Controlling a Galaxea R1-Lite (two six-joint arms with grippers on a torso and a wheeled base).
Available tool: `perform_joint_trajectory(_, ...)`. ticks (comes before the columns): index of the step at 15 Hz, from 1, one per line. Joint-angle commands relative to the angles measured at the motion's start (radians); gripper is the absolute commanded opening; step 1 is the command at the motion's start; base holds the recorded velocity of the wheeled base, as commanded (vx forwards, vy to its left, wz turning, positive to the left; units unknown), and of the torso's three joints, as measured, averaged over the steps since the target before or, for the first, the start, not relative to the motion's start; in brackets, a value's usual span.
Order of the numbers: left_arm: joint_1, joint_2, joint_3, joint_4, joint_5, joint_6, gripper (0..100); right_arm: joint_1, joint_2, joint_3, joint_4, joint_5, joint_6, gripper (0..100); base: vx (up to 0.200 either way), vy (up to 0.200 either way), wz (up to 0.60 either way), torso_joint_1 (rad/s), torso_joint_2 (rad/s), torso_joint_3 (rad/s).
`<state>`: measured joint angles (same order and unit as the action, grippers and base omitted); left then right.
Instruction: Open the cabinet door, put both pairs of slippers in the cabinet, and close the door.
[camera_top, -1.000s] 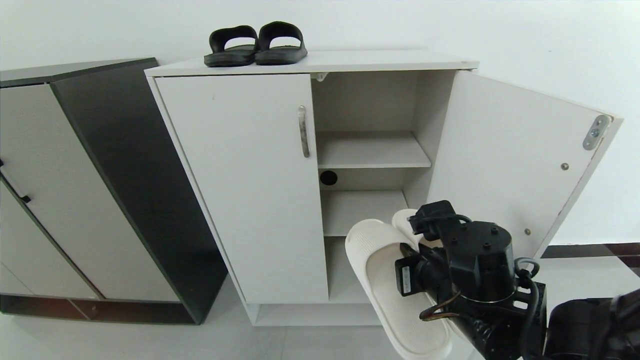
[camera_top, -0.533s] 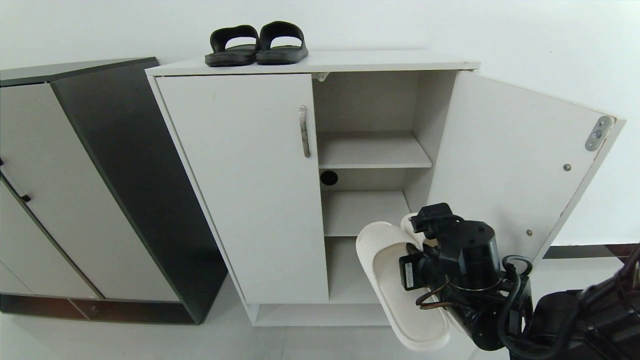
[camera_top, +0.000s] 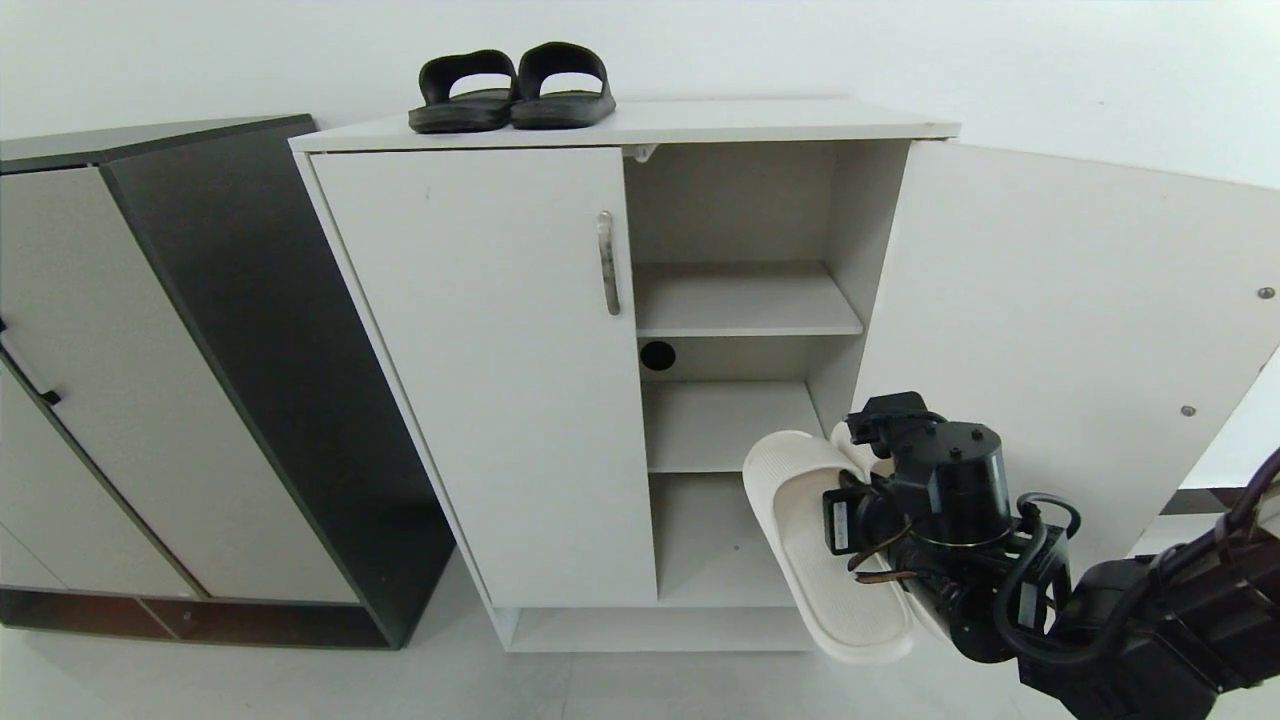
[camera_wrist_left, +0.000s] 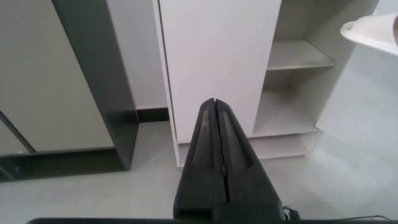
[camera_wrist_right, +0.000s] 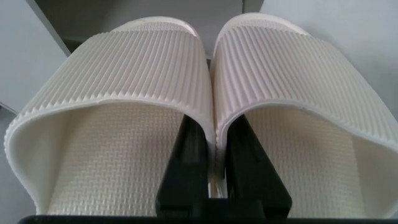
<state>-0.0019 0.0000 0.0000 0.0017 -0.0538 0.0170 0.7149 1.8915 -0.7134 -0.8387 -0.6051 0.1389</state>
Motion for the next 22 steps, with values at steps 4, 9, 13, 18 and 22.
perform_joint_trajectory(4,0.000,0.002,0.000,0.000,0.000,0.000,0,0.000,0.000,0.000,0.000,0.001,-0.001,0,0.000,0.000,0.00,0.000,0.00,0.000)
perform_joint_trajectory(9,0.000,0.002,0.000,0.000,0.000,0.001,0,0.001,-0.003,-0.004,-0.005,0.010,0.001,0,0.000,0.000,0.00,0.000,0.00,0.000)
perform_joint_trajectory(13,0.000,0.002,0.000,0.000,0.002,0.001,0,0.089,0.058,-0.047,-0.057,0.028,0.005,0,0.000,0.000,0.00,0.000,0.00,0.000)
perform_joint_trajectory(18,0.000,0.002,0.000,0.000,0.002,0.001,0,0.103,0.209,-0.083,-0.135,0.024,0.021,0,0.000,0.000,0.00,0.000,0.00,0.000)
perform_joint_trajectory(22,0.000,0.002,0.000,0.000,0.002,0.000,0,0.103,0.245,-0.106,-0.141,0.019,0.042,0,0.000,0.000,0.00,0.000,0.00,0.000)
